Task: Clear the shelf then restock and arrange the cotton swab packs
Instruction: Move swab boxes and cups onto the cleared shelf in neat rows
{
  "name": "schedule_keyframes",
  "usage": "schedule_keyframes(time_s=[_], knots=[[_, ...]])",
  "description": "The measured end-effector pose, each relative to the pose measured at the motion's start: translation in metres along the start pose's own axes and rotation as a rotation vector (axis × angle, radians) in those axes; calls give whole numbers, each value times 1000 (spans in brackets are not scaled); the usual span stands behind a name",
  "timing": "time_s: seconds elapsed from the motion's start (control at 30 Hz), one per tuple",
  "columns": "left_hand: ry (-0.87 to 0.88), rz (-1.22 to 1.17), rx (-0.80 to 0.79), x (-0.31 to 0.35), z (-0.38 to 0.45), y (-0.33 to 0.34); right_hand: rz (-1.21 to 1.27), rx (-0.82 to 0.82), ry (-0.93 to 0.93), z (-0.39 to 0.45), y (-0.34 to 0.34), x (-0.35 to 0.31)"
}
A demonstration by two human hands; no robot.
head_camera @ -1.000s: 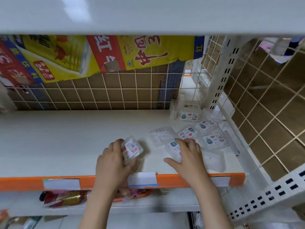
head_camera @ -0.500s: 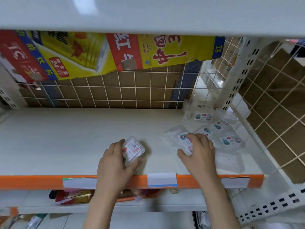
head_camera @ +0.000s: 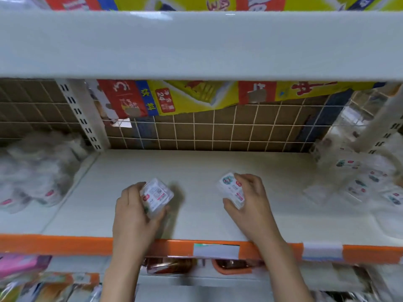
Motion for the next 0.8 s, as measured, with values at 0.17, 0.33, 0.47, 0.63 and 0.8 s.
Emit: schedule_keyframes(time_s=[0.17,0.33,0.47,0.63,0.8], knots=[[-6,49,28,-30,19,-17,-12,-17,26,2,26,-27],[-61,79,106,-38,30,-21,-58,19,-26,8,31,-36],[-72,61,115,-33,35,-17,-78,-19,-66,14,30,-34],[-39,72,108,-26,41,-17,-76,-30,-88,23,33,-32],[34,84,93,-37,47,-25,31,-83,-95,30,49,-44]])
Point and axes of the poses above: each hand's wrist, its own z-axis towards the middle knuckle, its own y-axis out of the palm, x = y × z, the point moved 1 cm from there along z, towards the middle knuckle, and after that the axes turned 5 degrees about -y, right-handed, at the moved point
